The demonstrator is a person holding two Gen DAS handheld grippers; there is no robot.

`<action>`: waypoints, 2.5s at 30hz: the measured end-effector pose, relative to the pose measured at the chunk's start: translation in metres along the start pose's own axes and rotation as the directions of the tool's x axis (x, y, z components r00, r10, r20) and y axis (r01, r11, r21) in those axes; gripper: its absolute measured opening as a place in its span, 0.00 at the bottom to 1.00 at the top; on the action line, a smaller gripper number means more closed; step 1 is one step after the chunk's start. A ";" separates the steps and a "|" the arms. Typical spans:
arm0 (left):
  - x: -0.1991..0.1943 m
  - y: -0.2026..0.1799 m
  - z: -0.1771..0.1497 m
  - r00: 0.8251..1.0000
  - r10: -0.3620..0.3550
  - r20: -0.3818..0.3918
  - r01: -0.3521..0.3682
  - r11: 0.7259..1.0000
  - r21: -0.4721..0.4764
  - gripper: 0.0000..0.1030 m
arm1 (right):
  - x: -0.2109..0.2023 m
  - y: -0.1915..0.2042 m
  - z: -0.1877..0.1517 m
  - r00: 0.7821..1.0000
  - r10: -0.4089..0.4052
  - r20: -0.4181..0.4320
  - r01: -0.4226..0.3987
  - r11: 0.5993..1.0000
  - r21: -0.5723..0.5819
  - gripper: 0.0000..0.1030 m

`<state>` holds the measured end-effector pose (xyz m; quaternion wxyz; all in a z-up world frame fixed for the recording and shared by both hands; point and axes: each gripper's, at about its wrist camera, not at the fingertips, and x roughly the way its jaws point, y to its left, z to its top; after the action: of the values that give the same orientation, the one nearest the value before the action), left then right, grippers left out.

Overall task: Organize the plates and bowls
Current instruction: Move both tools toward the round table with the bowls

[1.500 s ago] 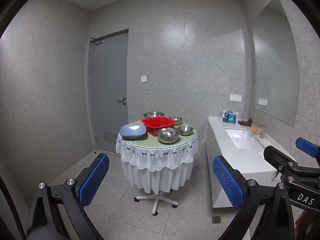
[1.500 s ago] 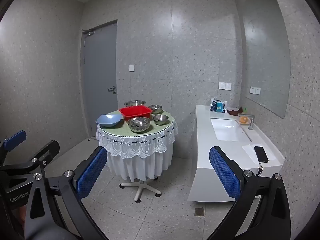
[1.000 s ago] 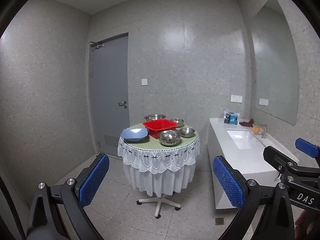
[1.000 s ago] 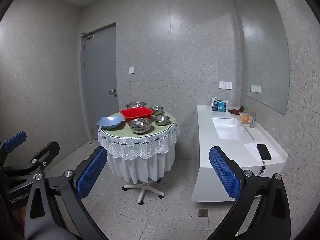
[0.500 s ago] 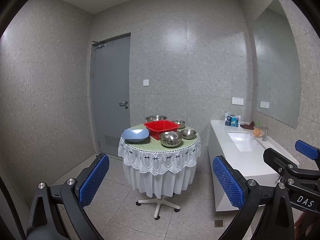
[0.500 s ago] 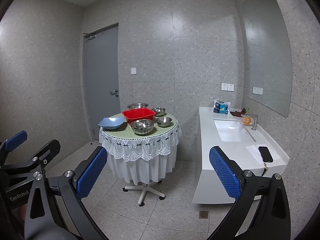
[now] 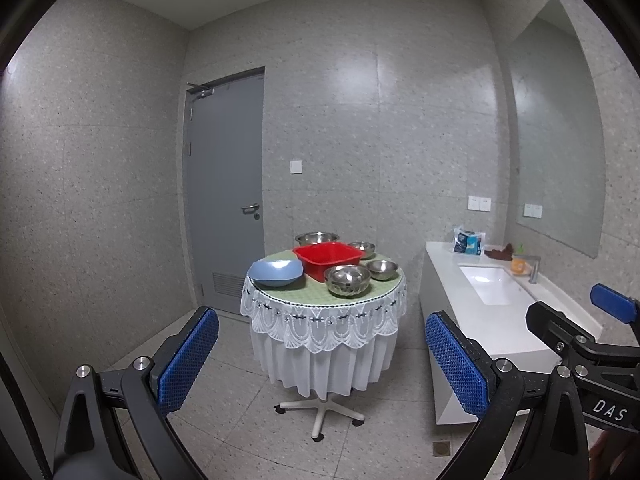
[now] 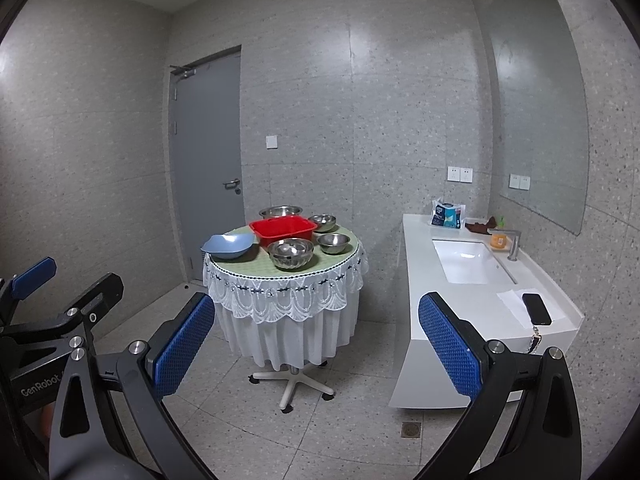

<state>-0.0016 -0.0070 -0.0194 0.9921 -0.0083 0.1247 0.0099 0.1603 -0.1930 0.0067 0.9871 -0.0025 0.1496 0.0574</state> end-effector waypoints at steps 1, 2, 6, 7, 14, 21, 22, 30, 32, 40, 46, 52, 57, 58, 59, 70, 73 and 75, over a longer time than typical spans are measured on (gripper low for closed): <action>0.000 0.000 -0.001 1.000 0.002 0.001 -0.002 1.000 0.000 0.99 | 0.000 0.001 0.000 1.000 0.001 0.000 -0.001 1.000 0.000 1.00; 0.001 0.000 -0.001 1.000 0.003 0.002 -0.003 1.000 0.000 0.99 | 0.001 0.002 0.000 1.000 0.000 0.000 0.000 1.000 0.000 1.00; 0.003 -0.002 -0.003 1.000 0.005 0.005 -0.005 1.000 -0.002 0.99 | 0.002 0.003 0.000 1.000 0.001 0.002 -0.001 1.000 -0.001 1.00; 0.003 -0.003 -0.004 1.000 0.006 0.005 -0.006 1.000 -0.002 0.99 | 0.002 0.003 0.001 1.000 0.001 0.002 -0.001 1.000 0.000 1.00; 0.005 -0.005 -0.005 1.000 0.007 0.005 -0.007 1.000 -0.003 0.99 | 0.005 0.003 -0.001 1.000 0.002 0.000 -0.002 1.000 0.000 1.00; 0.006 -0.004 -0.005 1.000 0.008 0.003 -0.008 1.000 -0.004 0.99 | 0.007 0.002 -0.001 1.000 0.002 -0.003 -0.002 1.000 0.001 1.00; 0.007 -0.003 -0.005 1.000 0.009 0.002 -0.009 1.000 -0.004 0.99 | 0.008 0.001 0.000 1.000 0.001 -0.004 -0.001 1.000 0.003 1.00; 0.007 -0.005 -0.004 1.000 0.011 -0.003 -0.011 1.000 -0.005 0.99 | 0.013 -0.002 0.002 1.000 0.004 -0.010 -0.004 1.000 0.005 1.00; 0.008 -0.006 -0.002 1.000 0.012 -0.005 -0.012 1.000 -0.007 0.99 | 0.014 -0.002 0.002 1.000 0.005 -0.011 -0.005 1.000 0.004 1.00; 0.009 -0.010 0.003 1.000 0.017 -0.014 -0.017 1.000 -0.006 0.99 | 0.024 -0.007 0.003 1.000 0.010 -0.020 -0.010 1.000 0.003 1.00; 0.010 -0.014 0.007 1.000 0.023 -0.018 -0.023 1.000 -0.005 0.99 | 0.027 -0.011 0.004 1.000 0.016 -0.024 -0.016 1.000 0.001 1.00; 0.014 -0.017 0.013 0.999 0.029 -0.026 -0.029 1.000 0.000 0.99 | 0.029 -0.010 0.003 0.999 0.017 -0.028 -0.017 1.000 0.003 1.00; 0.019 -0.019 0.020 0.998 0.039 -0.041 -0.039 0.999 0.002 0.99 | 0.036 -0.011 0.008 0.999 0.027 -0.042 -0.027 1.000 0.005 1.00; 0.019 -0.021 0.022 0.998 0.040 -0.043 -0.040 0.999 0.003 0.99 | 0.037 -0.012 0.011 0.999 0.029 -0.045 -0.029 1.000 0.006 1.00; 0.021 -0.021 0.025 0.998 0.041 -0.048 -0.041 0.999 0.004 0.99 | 0.039 -0.012 0.013 0.999 0.027 -0.042 -0.027 1.000 0.006 1.00; 0.080 -0.016 0.053 0.996 0.035 -0.084 -0.034 0.999 0.009 0.99 | 0.087 -0.007 0.031 0.997 0.023 -0.075 -0.021 1.000 0.015 1.00; 0.113 -0.005 0.059 0.995 0.021 -0.093 -0.020 1.000 0.007 0.99 | 0.112 -0.003 0.036 0.996 0.010 -0.086 -0.009 1.000 0.017 1.00; 0.141 0.004 0.066 0.995 0.005 -0.100 -0.004 1.000 0.005 0.99 | 0.133 0.001 0.040 0.996 0.000 -0.093 0.002 1.000 0.021 1.00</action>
<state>0.1514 0.0006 0.0095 0.9846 -0.0063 0.1742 0.0114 0.2982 -0.1758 0.0059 0.9790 0.0054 0.1962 0.0551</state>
